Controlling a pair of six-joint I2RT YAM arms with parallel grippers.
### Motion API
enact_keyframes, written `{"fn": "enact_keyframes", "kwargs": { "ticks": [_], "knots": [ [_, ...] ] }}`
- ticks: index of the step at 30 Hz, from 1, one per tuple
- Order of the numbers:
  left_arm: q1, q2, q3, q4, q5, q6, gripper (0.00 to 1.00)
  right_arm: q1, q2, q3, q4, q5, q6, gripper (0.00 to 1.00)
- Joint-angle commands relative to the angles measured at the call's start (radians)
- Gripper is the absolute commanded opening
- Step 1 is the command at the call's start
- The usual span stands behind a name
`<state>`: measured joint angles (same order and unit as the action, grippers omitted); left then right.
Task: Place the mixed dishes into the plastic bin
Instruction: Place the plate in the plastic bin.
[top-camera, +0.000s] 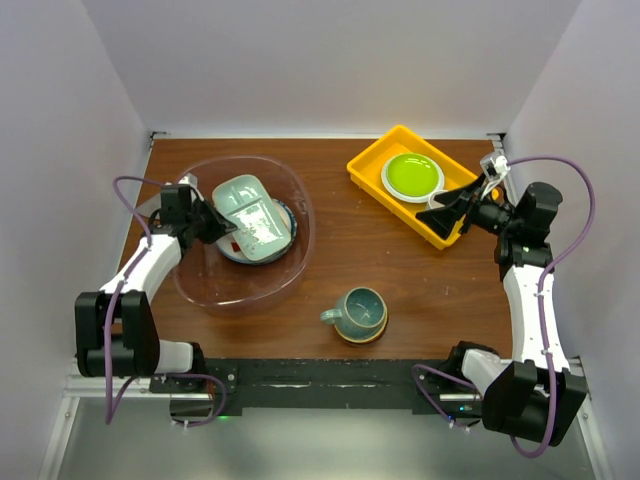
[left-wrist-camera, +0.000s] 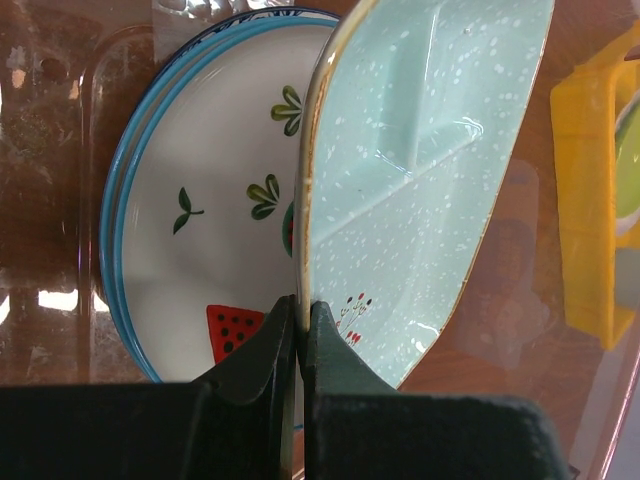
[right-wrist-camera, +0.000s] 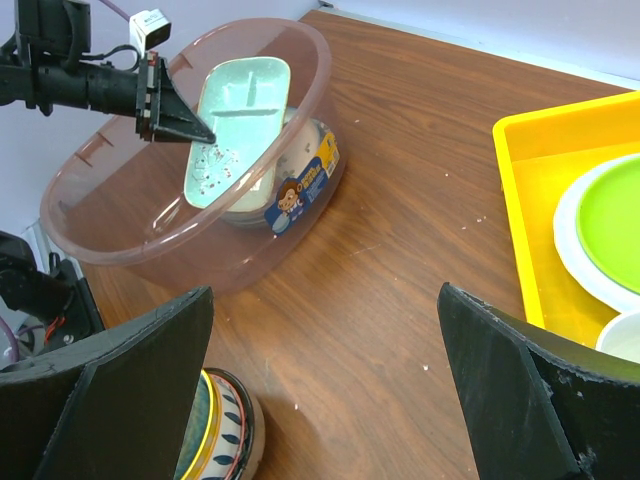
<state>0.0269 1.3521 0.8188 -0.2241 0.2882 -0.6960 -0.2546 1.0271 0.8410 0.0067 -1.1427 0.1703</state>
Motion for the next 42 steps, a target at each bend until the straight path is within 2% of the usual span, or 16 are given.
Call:
{"fn": "enact_keyframes", "kwargs": {
  "ticks": [1, 42],
  "knots": [
    [0.01, -0.013, 0.011, 0.137, 0.052, -0.027, 0.0, -0.003, -0.004, 0.001, 0.004, 0.008, -0.018, 0.98],
    [0.01, 0.013, 0.005, 0.149, 0.066, -0.034, 0.06, -0.003, -0.001, 0.004, 0.001, 0.004, -0.025, 0.98]
  ]
}}
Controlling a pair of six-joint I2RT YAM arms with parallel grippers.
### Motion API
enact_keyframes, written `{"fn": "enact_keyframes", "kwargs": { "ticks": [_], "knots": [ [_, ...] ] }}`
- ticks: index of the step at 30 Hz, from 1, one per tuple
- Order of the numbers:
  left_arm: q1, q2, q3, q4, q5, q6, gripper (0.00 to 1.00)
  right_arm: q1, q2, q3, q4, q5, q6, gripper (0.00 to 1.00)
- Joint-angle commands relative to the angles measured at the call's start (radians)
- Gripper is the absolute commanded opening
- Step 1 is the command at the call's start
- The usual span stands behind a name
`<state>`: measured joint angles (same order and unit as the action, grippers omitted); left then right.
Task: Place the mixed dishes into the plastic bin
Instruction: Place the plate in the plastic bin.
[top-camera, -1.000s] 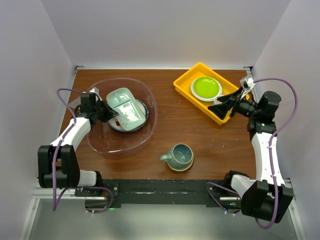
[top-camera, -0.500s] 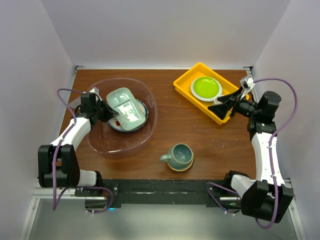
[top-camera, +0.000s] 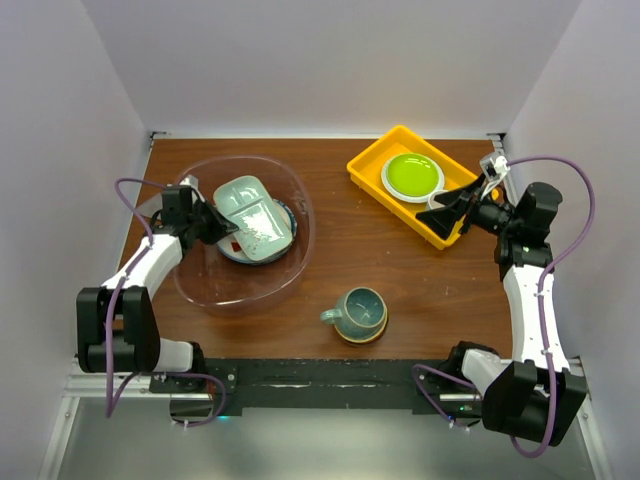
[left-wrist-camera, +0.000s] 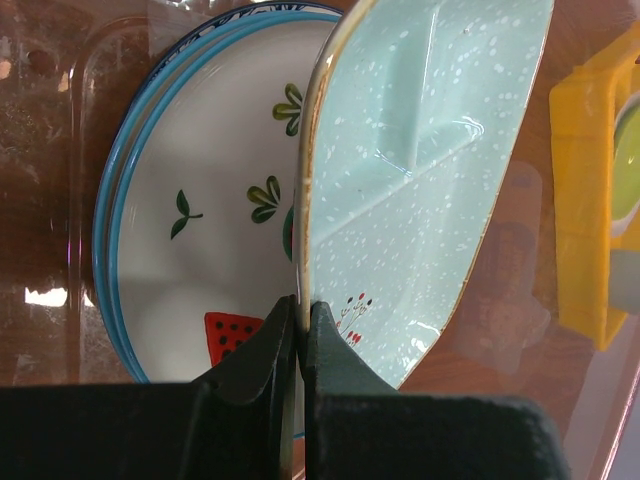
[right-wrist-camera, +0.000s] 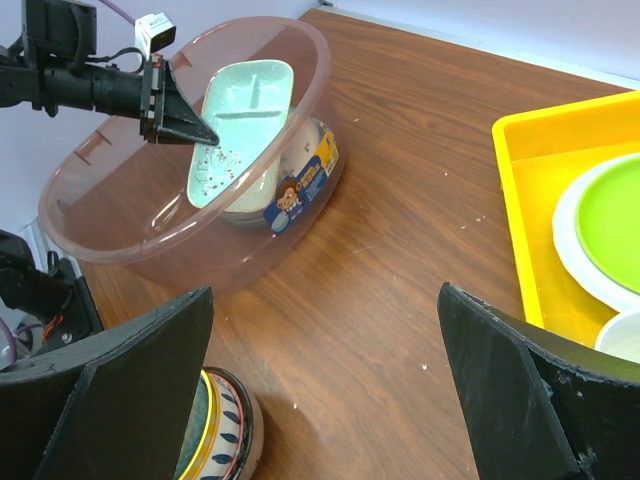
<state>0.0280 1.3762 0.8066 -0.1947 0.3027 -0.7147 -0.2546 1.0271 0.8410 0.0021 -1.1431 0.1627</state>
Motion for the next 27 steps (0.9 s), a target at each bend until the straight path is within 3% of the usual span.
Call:
{"fn": "enact_keyframes", "kwargs": {
  "ticks": [1, 15, 27],
  "knots": [
    [0.009, -0.009, 0.017, 0.121, 0.052, -0.017, 0.06, -0.003, 0.001, 0.004, 0.006, 0.005, -0.017, 0.98],
    [0.007, 0.007, 0.02, 0.12, 0.061, -0.011, 0.09, -0.003, -0.001, 0.004, 0.004, 0.003, -0.02, 0.98],
    [0.009, 0.026, 0.029, 0.107, 0.058, -0.015, 0.22, -0.003, -0.005, 0.007, 0.001, 0.002, -0.022, 0.98]
  ]
}}
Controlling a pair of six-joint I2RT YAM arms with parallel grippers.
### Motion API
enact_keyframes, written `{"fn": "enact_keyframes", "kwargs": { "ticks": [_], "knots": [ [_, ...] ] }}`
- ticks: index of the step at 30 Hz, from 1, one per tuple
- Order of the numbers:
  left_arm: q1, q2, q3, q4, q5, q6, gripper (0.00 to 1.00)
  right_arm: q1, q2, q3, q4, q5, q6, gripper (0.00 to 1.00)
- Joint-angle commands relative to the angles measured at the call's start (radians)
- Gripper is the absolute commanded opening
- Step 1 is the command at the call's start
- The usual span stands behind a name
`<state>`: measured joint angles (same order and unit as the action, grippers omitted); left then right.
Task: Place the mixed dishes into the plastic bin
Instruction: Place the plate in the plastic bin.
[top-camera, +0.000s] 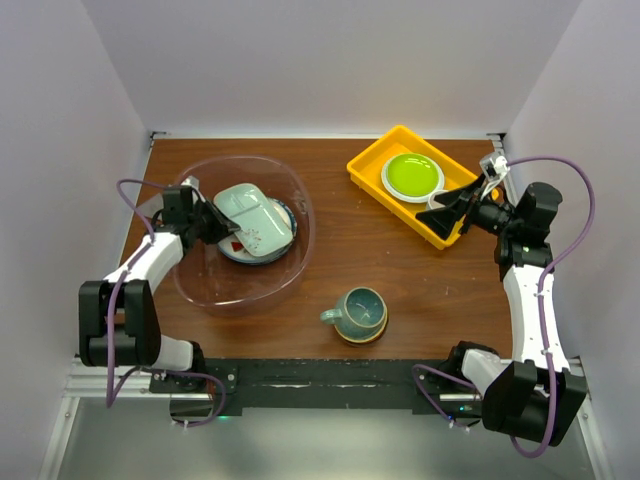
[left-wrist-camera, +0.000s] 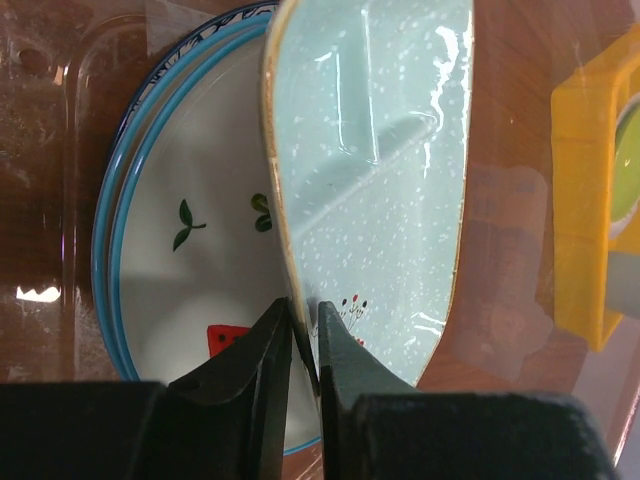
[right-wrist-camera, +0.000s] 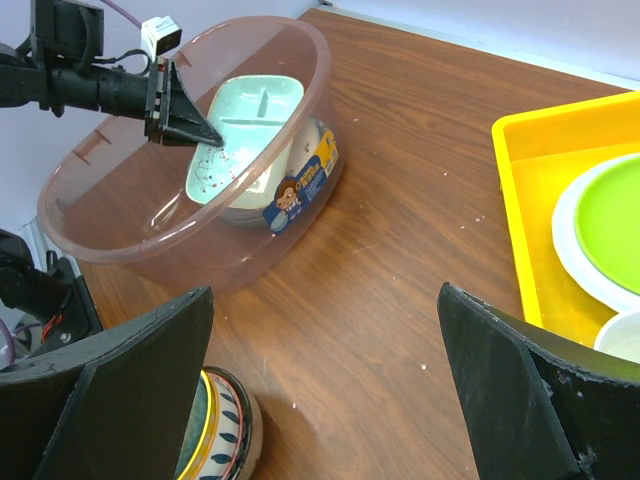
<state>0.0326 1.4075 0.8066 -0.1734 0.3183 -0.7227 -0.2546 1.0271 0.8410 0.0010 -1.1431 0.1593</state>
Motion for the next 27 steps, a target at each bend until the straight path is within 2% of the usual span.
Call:
{"fn": "enact_keyframes", "kwargs": {
  "ticks": [1, 8, 9, 11, 14, 19, 20, 27],
  "knots": [
    [0.004, -0.004, 0.029, 0.084, 0.042, -0.007, 0.22, -0.003, -0.005, 0.007, 0.002, 0.002, -0.02, 0.98],
    [0.004, -0.005, 0.043, 0.074, 0.054, -0.001, 0.29, -0.005, -0.009, 0.007, 0.002, 0.0, -0.02, 0.98],
    [0.003, -0.011, 0.045, 0.069, 0.056, 0.002, 0.34, -0.005, -0.009, 0.009, 0.002, 0.0, -0.02, 0.98],
    [0.004, -0.021, 0.051, 0.063, 0.053, 0.008, 0.37, -0.006, -0.01, 0.009, 0.002, 0.0, -0.023, 0.98],
    [0.004, -0.044, 0.062, 0.04, 0.036, 0.026, 0.47, -0.005, -0.012, 0.009, 0.002, -0.001, -0.026, 0.98],
    [0.004, -0.088, 0.083, -0.006, 0.018, 0.074, 0.54, -0.005, -0.013, 0.012, 0.002, -0.003, -0.026, 0.98],
    [0.004, -0.093, 0.086, -0.011, 0.016, 0.078, 0.58, -0.005, -0.013, 0.012, 0.002, -0.001, -0.026, 0.98],
    [0.006, -0.149, 0.118, -0.06, 0.048, 0.17, 0.62, -0.009, -0.015, 0.012, 0.002, -0.003, -0.027, 0.98]
  ]
}}
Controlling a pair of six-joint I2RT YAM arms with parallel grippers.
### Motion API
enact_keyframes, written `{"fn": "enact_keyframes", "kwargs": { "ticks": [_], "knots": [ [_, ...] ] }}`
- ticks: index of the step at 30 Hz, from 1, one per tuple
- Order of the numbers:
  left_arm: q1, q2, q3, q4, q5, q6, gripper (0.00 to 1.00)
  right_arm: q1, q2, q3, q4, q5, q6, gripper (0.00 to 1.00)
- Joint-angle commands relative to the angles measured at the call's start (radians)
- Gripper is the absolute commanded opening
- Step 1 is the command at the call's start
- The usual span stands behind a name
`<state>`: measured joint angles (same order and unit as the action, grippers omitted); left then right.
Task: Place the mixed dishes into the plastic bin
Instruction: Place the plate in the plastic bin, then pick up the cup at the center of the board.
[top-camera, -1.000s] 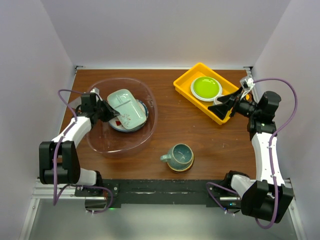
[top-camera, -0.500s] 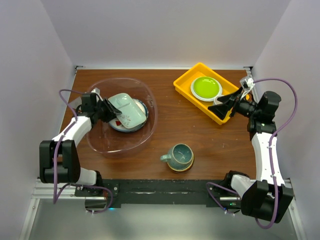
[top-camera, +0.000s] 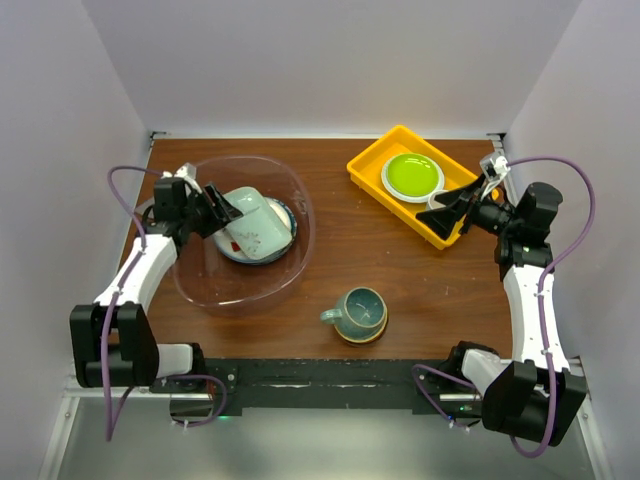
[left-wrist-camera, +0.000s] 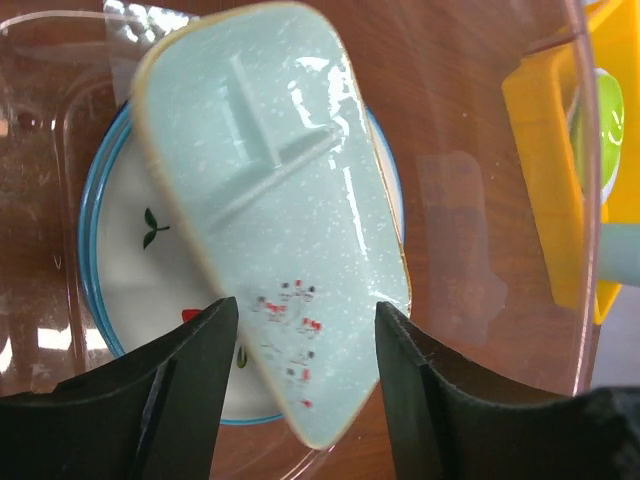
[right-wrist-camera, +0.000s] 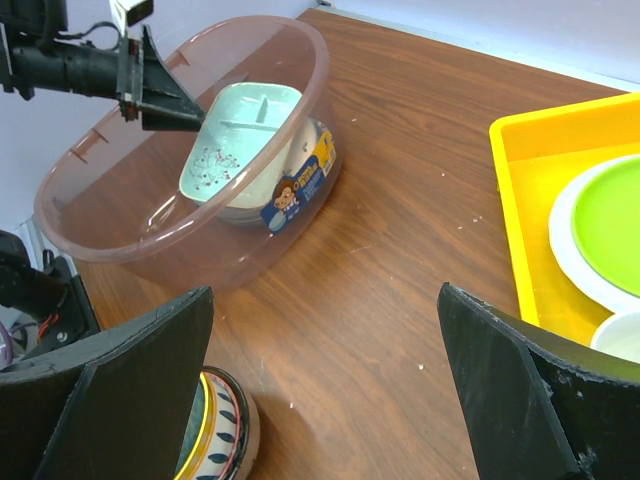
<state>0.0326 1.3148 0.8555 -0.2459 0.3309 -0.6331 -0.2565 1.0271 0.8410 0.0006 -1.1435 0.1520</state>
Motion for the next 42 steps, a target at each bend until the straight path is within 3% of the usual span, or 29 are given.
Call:
{"fn": "enact_keyframes", "kwargs": {
  "ticks": [1, 16, 25, 42],
  "knots": [
    [0.006, -0.064, 0.073, 0.011, 0.046, 0.09, 0.63, -0.006, -0.015, 0.012, 0.002, -0.002, -0.022, 0.98],
    [0.009, -0.255, 0.051, 0.007, 0.115, 0.226, 0.78, -0.013, -0.01, 0.018, -0.033, 0.001, -0.055, 0.98],
    [0.01, -0.353, 0.005, 0.007, 0.148, 0.282, 1.0, -0.016, -0.004, 0.024, -0.057, -0.005, -0.091, 0.98],
    [0.007, -0.463, -0.055, 0.05, 0.361, 0.286, 1.0, -0.024, 0.007, 0.027, -0.07, -0.019, -0.114, 0.98]
  ]
}}
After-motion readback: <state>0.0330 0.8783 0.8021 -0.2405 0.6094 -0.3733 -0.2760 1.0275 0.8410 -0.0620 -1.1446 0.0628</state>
